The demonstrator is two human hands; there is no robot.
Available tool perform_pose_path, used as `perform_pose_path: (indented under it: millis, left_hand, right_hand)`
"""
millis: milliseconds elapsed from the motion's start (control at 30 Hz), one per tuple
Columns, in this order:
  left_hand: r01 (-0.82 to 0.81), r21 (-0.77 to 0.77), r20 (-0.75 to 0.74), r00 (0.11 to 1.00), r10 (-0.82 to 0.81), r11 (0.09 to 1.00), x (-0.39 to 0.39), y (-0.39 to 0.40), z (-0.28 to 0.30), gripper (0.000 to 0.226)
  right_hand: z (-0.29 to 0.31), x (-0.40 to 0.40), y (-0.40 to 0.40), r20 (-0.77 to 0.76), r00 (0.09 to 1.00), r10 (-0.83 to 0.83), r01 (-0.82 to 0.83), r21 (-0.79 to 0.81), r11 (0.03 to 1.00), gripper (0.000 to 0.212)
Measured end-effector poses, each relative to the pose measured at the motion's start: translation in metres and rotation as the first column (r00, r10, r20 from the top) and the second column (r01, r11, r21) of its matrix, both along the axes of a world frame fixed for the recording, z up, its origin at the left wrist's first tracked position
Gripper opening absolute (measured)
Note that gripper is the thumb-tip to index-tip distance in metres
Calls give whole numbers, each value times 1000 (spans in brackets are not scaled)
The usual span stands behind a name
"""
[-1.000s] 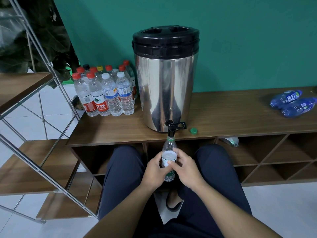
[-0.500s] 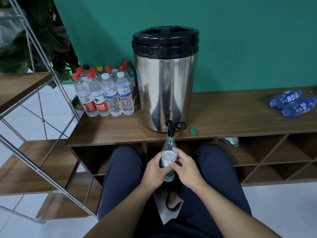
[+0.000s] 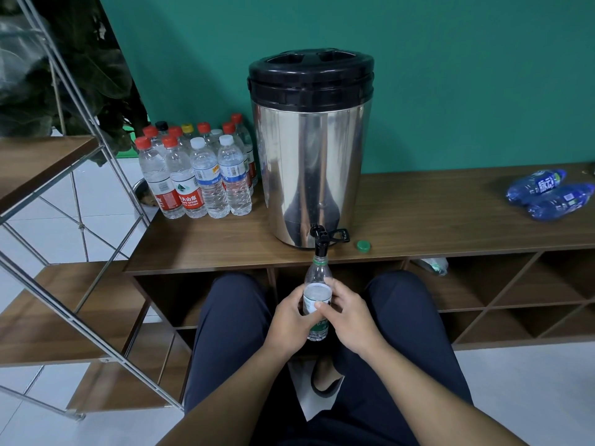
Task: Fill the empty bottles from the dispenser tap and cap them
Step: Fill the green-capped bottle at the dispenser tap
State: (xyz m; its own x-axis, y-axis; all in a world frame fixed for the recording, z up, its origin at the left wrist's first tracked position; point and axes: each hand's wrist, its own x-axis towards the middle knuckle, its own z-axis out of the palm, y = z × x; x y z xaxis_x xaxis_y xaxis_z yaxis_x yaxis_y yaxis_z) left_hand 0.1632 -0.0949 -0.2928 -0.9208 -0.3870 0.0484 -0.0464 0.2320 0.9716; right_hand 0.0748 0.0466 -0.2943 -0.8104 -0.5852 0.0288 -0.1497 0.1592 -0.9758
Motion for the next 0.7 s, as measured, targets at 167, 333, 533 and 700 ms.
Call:
perform_pose_path:
  millis: [167,333,533,700]
  left_hand:
    - [-2,6,-1,1000,2,1000,0,0,0,45]
    - [5,12,-6,1000,-4,1000,0,1,1,45]
    - [5,22,-6,1000,-5,1000,0,0,0,45]
    - [8,37,-9,1000,-8,999,0,1,0,45]
  right_hand:
    - [0,0,0,-2,1000,-5,5,8,1000,49]
    - [2,2,0,1,1000,-14,14,13,1000,52]
    - [3,2,0,6,1000,-9,9,-2,1000,51]
    - [4,3,1,11,1000,-14,14,-8,1000,53]
